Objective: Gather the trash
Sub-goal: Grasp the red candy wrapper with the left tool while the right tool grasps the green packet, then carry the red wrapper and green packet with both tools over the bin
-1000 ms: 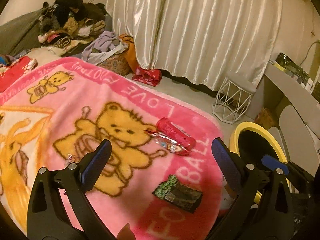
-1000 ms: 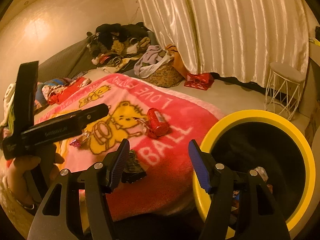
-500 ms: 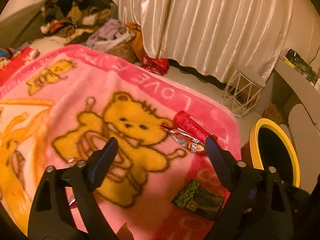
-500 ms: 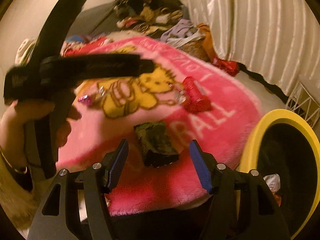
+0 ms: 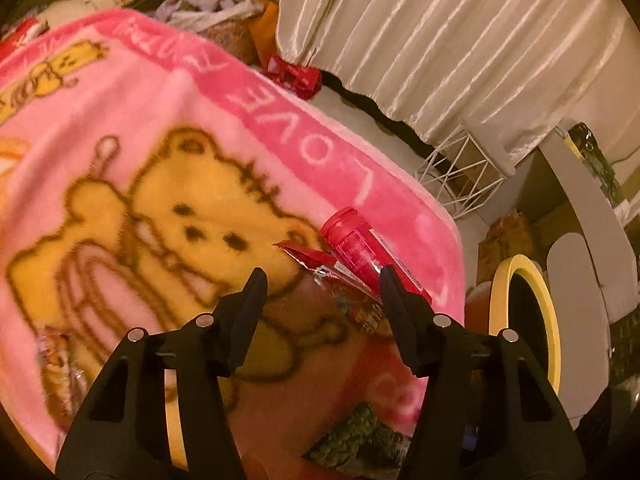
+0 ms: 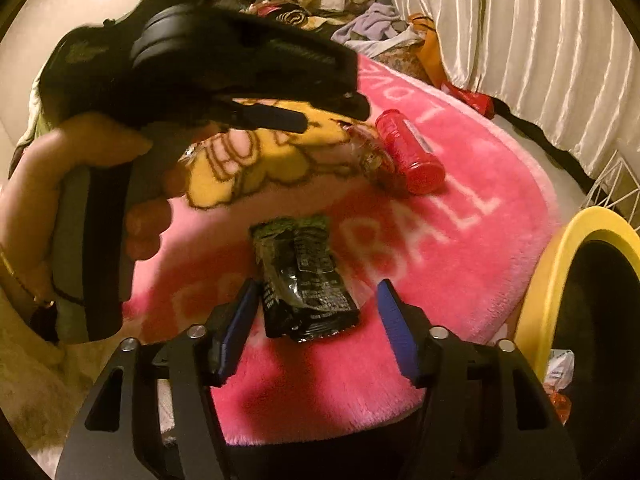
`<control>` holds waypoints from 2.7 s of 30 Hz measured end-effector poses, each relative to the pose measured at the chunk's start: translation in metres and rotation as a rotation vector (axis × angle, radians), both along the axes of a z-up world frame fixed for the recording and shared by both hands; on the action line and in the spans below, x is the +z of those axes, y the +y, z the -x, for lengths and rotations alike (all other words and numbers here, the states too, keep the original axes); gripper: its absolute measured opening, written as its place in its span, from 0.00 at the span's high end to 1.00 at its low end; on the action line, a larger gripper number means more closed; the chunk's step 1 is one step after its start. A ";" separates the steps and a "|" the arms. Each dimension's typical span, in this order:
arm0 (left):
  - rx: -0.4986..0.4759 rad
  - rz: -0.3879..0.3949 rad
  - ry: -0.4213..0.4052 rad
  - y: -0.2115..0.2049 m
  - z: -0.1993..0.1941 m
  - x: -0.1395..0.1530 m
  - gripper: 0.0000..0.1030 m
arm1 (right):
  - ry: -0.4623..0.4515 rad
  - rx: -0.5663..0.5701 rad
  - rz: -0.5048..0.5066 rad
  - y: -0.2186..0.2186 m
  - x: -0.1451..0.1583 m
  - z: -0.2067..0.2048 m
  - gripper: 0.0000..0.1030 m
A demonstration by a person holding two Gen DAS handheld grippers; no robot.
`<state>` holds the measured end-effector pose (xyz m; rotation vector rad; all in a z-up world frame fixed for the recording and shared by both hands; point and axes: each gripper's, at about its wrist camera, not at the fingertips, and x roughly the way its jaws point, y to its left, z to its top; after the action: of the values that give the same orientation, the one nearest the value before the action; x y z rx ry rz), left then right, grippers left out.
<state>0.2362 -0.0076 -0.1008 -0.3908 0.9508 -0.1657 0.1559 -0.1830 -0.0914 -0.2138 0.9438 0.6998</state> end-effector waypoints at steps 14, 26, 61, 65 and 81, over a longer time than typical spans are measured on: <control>0.014 0.171 0.066 0.006 -0.006 -0.023 0.81 | 0.003 0.032 -0.001 0.003 0.001 0.010 0.66; 0.057 0.101 -0.045 0.026 0.030 0.006 0.85 | -0.022 -0.004 -0.060 -0.008 0.008 0.020 0.66; -0.112 0.011 -0.225 -0.038 0.079 0.070 0.87 | -0.128 -0.367 -0.246 -0.123 0.056 0.006 0.66; -0.143 0.009 -0.231 -0.051 0.079 0.072 0.87 | -0.133 -0.417 -0.251 -0.139 0.057 0.004 0.66; -0.260 -0.016 -0.245 -0.099 0.084 0.071 0.87 | -0.117 -0.577 -0.253 -0.184 0.050 0.001 0.66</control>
<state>0.1524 -0.1069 -0.0297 -0.2243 0.7574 -0.4328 0.1552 -0.3674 -0.0417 0.2352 0.7442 0.2621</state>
